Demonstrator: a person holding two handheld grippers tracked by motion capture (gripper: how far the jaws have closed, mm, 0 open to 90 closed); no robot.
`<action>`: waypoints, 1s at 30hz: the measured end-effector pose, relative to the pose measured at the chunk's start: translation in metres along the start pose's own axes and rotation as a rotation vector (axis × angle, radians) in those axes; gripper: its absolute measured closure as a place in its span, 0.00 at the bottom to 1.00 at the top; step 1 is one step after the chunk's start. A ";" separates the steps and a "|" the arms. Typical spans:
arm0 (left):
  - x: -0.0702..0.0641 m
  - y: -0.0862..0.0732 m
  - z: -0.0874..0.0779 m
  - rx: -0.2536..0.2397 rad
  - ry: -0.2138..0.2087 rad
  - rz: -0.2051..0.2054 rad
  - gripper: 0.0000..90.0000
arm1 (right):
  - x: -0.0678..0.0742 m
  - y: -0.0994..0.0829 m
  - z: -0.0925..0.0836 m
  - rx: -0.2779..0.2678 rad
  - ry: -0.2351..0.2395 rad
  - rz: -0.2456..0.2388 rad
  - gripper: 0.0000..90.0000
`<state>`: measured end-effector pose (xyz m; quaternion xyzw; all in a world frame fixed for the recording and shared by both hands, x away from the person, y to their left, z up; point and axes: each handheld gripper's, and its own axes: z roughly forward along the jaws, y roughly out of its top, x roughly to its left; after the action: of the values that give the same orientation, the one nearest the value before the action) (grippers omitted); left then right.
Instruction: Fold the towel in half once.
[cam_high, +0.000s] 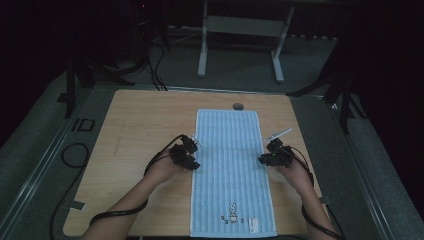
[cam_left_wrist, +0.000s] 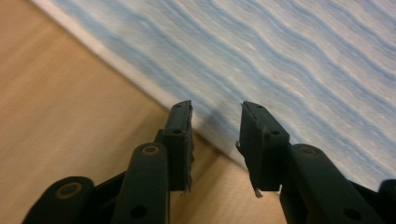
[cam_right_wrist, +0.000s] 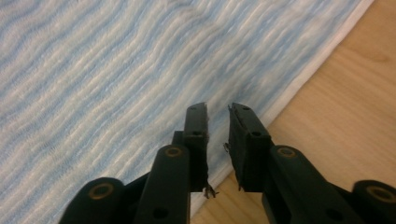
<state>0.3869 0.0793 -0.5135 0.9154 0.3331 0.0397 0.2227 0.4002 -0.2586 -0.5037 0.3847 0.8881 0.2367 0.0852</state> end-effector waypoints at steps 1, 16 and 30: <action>0.003 0.001 -0.001 -0.003 0.005 -0.007 0.69 | -0.002 0.002 -0.001 -0.001 -0.008 0.002 0.85; 0.062 0.032 0.013 -0.026 0.153 -0.119 0.64 | -0.048 0.059 0.028 0.093 -0.096 0.054 0.70; 0.069 0.047 0.034 -0.018 0.129 -0.148 0.65 | -0.064 0.068 0.054 0.203 -0.073 0.105 0.76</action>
<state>0.4759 0.0771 -0.5289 0.8818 0.4129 0.0848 0.2115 0.5065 -0.2457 -0.5195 0.4456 0.8825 0.1357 0.0658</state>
